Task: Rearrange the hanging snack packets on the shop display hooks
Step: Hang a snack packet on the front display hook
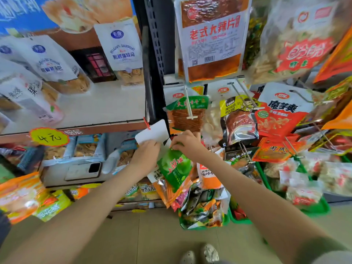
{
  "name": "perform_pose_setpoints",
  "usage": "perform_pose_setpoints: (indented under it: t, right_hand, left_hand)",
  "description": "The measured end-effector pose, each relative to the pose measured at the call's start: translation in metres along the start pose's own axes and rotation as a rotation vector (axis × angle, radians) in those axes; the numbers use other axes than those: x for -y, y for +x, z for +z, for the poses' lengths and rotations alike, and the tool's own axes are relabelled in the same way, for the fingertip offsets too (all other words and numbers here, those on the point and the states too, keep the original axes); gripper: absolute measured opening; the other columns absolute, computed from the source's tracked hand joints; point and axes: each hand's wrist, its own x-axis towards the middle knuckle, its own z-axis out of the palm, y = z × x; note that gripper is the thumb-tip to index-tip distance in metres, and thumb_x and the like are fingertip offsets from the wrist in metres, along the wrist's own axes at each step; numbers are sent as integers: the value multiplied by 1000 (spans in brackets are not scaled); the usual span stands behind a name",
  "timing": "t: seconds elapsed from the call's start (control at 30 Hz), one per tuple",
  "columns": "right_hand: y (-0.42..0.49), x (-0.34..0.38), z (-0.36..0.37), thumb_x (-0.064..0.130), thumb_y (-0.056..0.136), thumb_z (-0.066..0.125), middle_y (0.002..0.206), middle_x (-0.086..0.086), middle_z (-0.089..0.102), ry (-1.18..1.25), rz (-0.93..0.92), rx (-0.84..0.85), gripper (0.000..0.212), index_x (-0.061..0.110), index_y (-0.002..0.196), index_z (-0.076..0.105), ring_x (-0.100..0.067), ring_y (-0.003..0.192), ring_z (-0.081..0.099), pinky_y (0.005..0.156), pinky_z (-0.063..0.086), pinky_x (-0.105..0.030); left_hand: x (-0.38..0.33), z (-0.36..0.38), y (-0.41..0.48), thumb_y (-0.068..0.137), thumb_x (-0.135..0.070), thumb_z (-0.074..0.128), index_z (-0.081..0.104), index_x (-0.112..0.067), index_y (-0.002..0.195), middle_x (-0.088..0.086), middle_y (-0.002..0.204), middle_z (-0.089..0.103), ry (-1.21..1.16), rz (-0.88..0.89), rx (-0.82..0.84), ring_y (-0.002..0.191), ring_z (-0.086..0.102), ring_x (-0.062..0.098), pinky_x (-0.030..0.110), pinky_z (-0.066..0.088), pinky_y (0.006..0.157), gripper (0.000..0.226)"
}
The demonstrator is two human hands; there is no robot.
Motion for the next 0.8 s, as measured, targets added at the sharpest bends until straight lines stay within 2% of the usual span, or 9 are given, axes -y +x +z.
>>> perform_pose_setpoints:
  t: [0.07, 0.2, 0.33, 0.43, 0.5, 0.6, 0.7, 0.8]
  right_hand:
    - [9, 1, 6, 23, 92, 52, 93, 7, 57, -5, 15, -11, 14, 26, 84, 62, -17, 109, 39, 75, 12, -29]
    - [23, 2, 19, 19, 93, 49, 91, 3, 57, -18, 6, -29, 15, 18, 89, 64, -21, 106, 39, 78, 14, -31]
    - [28, 5, 37, 13, 92, 51, 94, -4, 64, 27, -28, -131, 14, 11, 93, 65, -24, 102, 41, 83, 19, -33]
    - [29, 3, 48, 8, 90, 53, 91, -6, 67, 57, -34, -217, 14, 9, 89, 66, -29, 97, 44, 77, 17, -31]
    - [28, 3, 51, 7, 90, 52, 92, -6, 67, 55, -36, -228, 15, 10, 89, 67, -28, 97, 44, 74, 14, -29]
    - [27, 5, 49, 7, 90, 51, 93, -4, 67, 46, -39, -227, 17, 11, 90, 68, -26, 98, 44, 72, 11, -26]
    - [26, 8, 49, 8, 89, 52, 91, -1, 68, 39, -35, -237, 17, 12, 89, 69, -25, 97, 44, 72, 9, -26]
    - [26, 9, 51, 7, 88, 53, 90, 0, 69, 43, -19, -248, 17, 13, 88, 69, -25, 98, 45, 72, 9, -26]
  left_hand:
    - [7, 5, 4, 82, 4, 52, 53, -8, 121, 11, 117, 52, -115, 23, -9, 112, 48, 29, 44, 48, 85, 41]
    - [12, 6, 5, 90, -9, 51, 55, -11, 125, 10, 118, 55, -239, 46, -39, 114, 48, 28, 44, 46, 89, 34]
    - [15, 3, 10, 89, -8, 49, 61, -9, 111, 10, 103, 54, -254, 34, -5, 103, 50, 28, 45, 46, 81, 25]
    - [12, -2, 10, 90, -7, 44, 62, -6, 106, 11, 101, 54, -258, 21, 14, 100, 50, 27, 43, 46, 80, 24]
    - [9, -3, 10, 94, -14, 42, 62, -6, 101, 10, 98, 54, -264, 17, -11, 99, 50, 26, 42, 46, 80, 23]
    - [6, -1, 12, 96, -27, 46, 61, -7, 105, 8, 100, 55, -260, -30, -7, 101, 49, 21, 41, 47, 79, 27]
    - [2, 1, 14, 94, -16, 51, 59, -5, 108, 10, 103, 54, -196, -78, -11, 105, 48, 25, 44, 47, 78, 20]
    - [-5, 3, 12, 92, -8, 49, 58, -6, 110, 9, 105, 53, -135, -128, -58, 105, 48, 25, 38, 43, 66, 20]
